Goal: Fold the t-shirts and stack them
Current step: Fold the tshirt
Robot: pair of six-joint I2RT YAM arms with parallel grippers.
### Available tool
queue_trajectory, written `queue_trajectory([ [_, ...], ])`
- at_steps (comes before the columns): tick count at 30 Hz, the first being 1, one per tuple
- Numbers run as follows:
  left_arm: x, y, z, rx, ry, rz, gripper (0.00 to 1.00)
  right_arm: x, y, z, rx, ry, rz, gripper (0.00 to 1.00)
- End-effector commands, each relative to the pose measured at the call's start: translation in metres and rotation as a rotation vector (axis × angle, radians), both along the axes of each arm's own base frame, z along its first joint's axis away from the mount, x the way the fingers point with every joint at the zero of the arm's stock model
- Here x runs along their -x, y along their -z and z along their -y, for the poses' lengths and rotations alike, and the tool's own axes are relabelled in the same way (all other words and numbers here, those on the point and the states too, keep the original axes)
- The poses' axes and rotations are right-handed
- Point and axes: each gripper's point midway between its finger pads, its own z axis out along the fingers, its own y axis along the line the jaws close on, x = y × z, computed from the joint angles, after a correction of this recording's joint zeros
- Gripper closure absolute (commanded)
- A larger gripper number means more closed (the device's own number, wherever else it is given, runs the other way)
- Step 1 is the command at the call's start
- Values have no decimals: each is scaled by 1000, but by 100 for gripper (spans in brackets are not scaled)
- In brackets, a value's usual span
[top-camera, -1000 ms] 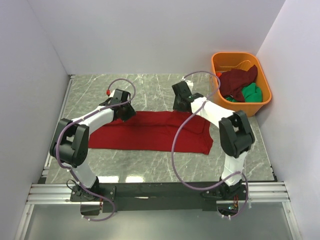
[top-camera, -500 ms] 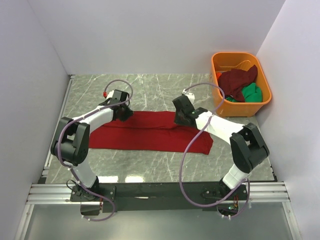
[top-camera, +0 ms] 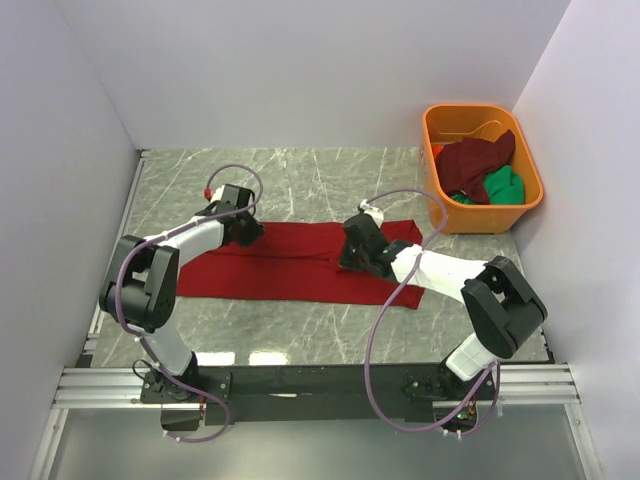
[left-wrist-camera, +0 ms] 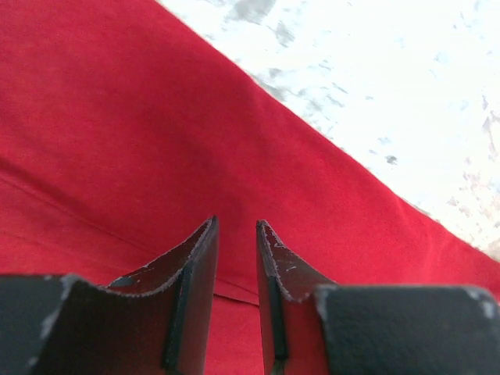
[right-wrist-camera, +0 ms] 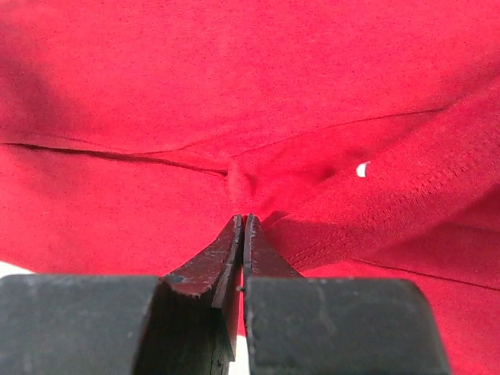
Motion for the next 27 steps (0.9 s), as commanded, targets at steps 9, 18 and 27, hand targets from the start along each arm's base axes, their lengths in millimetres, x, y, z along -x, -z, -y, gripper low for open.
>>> queue_trajectory([
  [9, 5, -38, 77, 84, 338, 133, 59, -3, -19, -25, -197, 18, 68, 70],
  [18, 44, -66, 149, 113, 649, 263, 53, -12, -71, 67, -113, 156, 172, 44],
  [27, 78, -48, 188, 33, 788, 227, 51, -55, -56, 140, -16, 208, 125, 46],
])
